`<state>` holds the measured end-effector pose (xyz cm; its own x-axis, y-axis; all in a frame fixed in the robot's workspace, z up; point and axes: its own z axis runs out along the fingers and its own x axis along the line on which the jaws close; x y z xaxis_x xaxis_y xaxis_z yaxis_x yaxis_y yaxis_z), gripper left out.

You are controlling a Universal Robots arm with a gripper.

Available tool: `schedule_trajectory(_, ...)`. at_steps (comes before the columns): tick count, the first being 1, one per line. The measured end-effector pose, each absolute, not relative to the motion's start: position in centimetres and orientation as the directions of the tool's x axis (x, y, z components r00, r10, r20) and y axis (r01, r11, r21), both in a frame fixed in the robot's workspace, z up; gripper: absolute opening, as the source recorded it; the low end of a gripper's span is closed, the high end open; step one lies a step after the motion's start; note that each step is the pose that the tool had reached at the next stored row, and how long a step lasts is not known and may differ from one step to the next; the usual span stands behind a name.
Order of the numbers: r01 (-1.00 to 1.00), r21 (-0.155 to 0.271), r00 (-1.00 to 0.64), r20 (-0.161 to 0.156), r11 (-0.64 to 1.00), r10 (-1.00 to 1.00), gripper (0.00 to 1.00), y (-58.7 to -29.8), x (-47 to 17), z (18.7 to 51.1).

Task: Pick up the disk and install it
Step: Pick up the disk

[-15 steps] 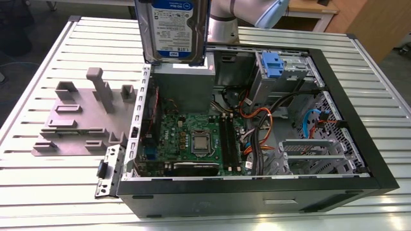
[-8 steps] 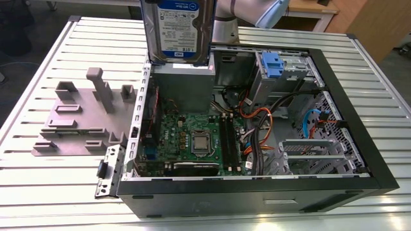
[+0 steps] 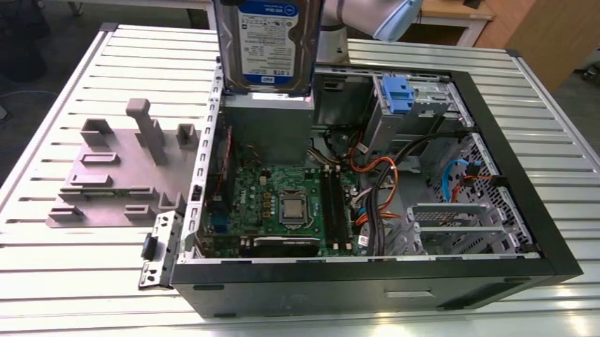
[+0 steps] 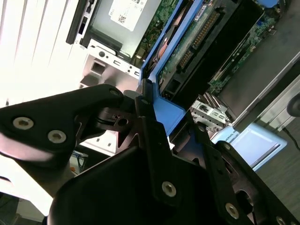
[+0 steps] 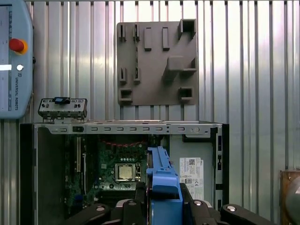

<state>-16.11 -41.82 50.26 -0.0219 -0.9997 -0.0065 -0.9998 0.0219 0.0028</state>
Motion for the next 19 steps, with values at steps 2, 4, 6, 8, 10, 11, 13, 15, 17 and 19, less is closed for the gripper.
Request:
schedule_trajectory(2, -1.000, 0.003, -0.022, -0.006, 0.022, -1.000, 0.36, -41.8, -15.9, 50.3)
schedule_trajectory(4, -1.000, 0.003, -0.022, -0.006, 0.022, -1.000, 0.36, -41.8, -15.7, 50.3)
schedule_trajectory(6, -1.000, 0.003, -0.022, -0.006, 0.022, -1.000, 0.36, -41.8, -15.3, 50.3)
schedule_trajectory(8, -1.000, 0.003, -0.022, -0.006, 0.022, -1.000, 0.36, -41.8, -15.0, 50.3)
schedule_trajectory(10, -1.000, 0.003, -0.022, -0.006, 0.022, -1.000, 0.36, -41.8, -14.7, 50.3)
schedule_trajectory(11, -1.000, 0.003, -0.022, -0.007, 0.022, -1.000, 0.36, -41.8, -14.6, 50.3)
schedule_trajectory(13, -1.000, 0.003, -0.022, -0.007, 0.022, -1.000, 0.36, -41.8, -14.3, 50.3)
schedule_trajectory(15, -1.000, 0.003, -0.022, -0.007, 0.022, -1.000, 0.36, -41.8, -14.1, 50.3)
schedule_trajectory(17, -1.000, 0.003, -0.022, -0.007, 0.022, -1.000, 0.36, -41.8, -13.9, 50.3)
schedule_trajectory(19, -1.000, 0.003, -0.022, -0.006, 0.022, -1.000, 0.36, -41.8, -13.6, 50.3)
